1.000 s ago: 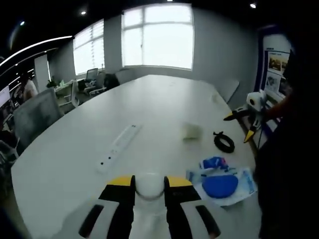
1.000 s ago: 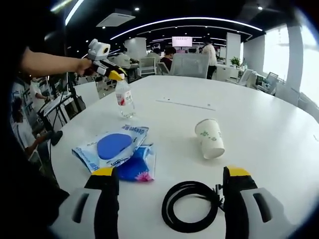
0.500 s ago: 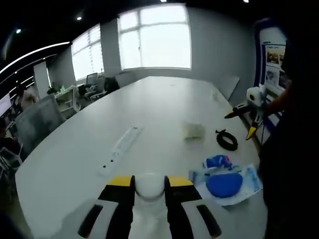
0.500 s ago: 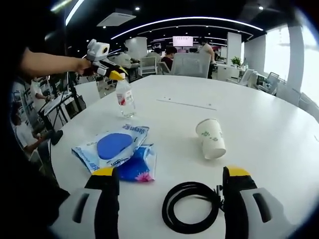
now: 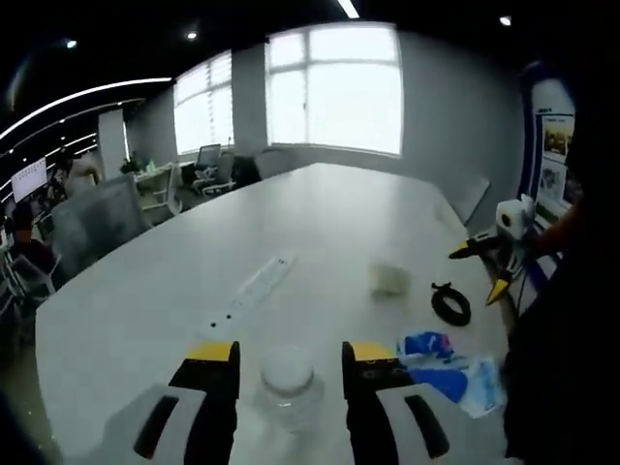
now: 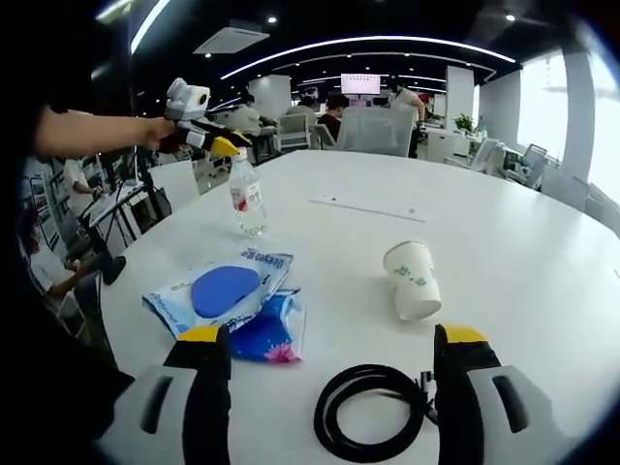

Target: Arrange the tabletop items into an orderly group along one side of the table until the central work area is clear of visible clutter.

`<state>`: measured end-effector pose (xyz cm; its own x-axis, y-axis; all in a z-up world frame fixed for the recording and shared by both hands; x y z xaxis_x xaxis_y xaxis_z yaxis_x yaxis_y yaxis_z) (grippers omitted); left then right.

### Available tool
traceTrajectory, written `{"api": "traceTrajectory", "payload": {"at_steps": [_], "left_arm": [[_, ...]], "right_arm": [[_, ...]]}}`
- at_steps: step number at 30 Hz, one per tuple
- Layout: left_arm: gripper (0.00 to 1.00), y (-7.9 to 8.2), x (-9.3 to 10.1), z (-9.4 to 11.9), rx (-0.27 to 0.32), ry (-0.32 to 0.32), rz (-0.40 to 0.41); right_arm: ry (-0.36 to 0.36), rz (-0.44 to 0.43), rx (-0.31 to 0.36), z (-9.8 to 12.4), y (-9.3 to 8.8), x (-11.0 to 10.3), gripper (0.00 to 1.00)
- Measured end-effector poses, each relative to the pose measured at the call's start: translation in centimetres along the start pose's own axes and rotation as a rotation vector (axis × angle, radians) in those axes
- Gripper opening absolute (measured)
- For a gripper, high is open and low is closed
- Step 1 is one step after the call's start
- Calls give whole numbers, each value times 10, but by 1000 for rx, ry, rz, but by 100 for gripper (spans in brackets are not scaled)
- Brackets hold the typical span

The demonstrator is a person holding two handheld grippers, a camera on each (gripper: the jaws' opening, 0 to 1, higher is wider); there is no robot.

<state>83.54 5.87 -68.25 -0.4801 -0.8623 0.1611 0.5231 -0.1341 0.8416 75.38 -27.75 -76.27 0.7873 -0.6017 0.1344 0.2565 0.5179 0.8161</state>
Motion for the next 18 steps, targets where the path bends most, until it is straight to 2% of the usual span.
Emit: {"api": "traceTrajectory", "payload": {"at_steps": [3,6,10,12,13,14,18], "left_arm": [[47,5,6,8,34,29,46],[45,10,10,17,71,72,14],[46,6,21,27,75,100,4],[49,3,25,30,86,111,26],[52,1,37,32,87,123,51],[53,-1,39,33,87,129,59],[55,-14,55,39,90,157,85]], "right_arm": [[-9,-6,5,0,1,6,82],[-15,-8,7,-1,2,12,81],[-22,-3,4,-3,2,19,81],[-24,-3,6,-3,3,23,80],[-28,-6,9,-4,5,27,80],[-29,-7,7,-4,5,28,80],[-43,-4,2,-8,6,41,80]]}}
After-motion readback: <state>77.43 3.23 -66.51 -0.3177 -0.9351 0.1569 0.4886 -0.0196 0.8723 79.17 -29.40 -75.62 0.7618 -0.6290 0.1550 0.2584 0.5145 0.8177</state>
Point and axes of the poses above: the point that each gripper's makers call its tool centre point, and the gripper's own axes: z roughly backward along the fingers, x roughly to its right, y roughly out of its top, the point moved 2 cm from there along z, roughly backward along the fingers, and after that the axes turned 12 degrees about z, right-handed, at the moved point
